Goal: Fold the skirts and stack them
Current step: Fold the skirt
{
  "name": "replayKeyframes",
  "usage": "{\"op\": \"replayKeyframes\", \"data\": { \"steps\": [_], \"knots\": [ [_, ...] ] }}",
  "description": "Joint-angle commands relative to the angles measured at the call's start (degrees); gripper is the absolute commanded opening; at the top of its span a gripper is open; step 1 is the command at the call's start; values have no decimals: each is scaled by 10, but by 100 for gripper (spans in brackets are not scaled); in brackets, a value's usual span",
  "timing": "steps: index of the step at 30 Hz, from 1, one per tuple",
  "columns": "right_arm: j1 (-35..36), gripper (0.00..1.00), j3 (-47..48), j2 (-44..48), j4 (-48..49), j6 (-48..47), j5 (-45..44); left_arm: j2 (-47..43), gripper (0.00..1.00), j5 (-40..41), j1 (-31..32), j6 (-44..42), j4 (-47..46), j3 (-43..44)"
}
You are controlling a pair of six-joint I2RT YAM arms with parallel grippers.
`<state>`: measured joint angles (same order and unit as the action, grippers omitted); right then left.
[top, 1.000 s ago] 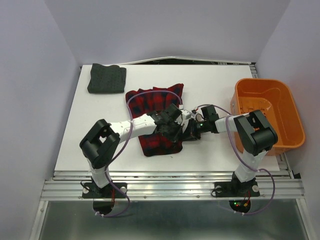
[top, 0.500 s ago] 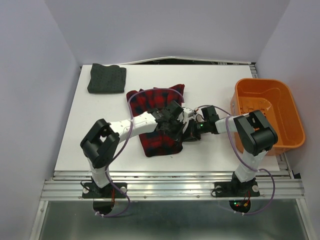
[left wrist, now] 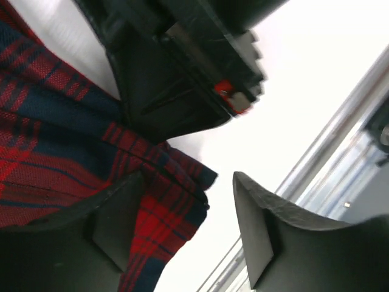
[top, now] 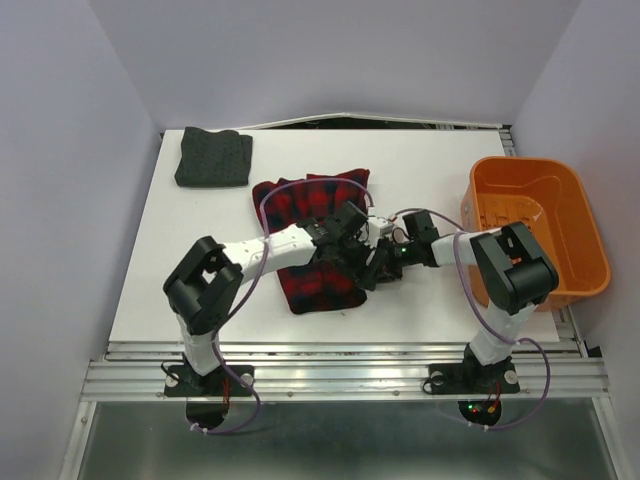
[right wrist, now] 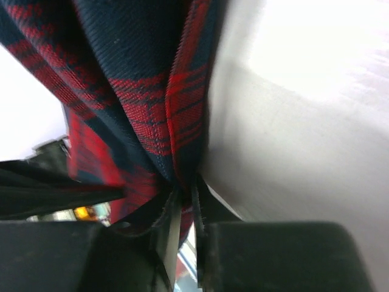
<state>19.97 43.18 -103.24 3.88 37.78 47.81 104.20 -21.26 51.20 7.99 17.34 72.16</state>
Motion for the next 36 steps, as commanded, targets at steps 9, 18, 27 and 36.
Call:
{"op": "replayKeyframes", "data": {
  "steps": [9,18,27,36],
  "knots": [
    [-33,52,185,141,-264,-246,-126,-355,99,-70,-207,-76,-87,-123],
    [-33,76,338,52,-197,-228,-76,-278,72,-245,-407,-17,-224,-186],
    [-33,73,441,-102,-130,-92,-170,-99,57,-320,-435,43,-310,-135],
    [-63,91,422,-109,-85,-23,-244,-87,55,-254,-389,-5,-263,-97]
  ]
}}
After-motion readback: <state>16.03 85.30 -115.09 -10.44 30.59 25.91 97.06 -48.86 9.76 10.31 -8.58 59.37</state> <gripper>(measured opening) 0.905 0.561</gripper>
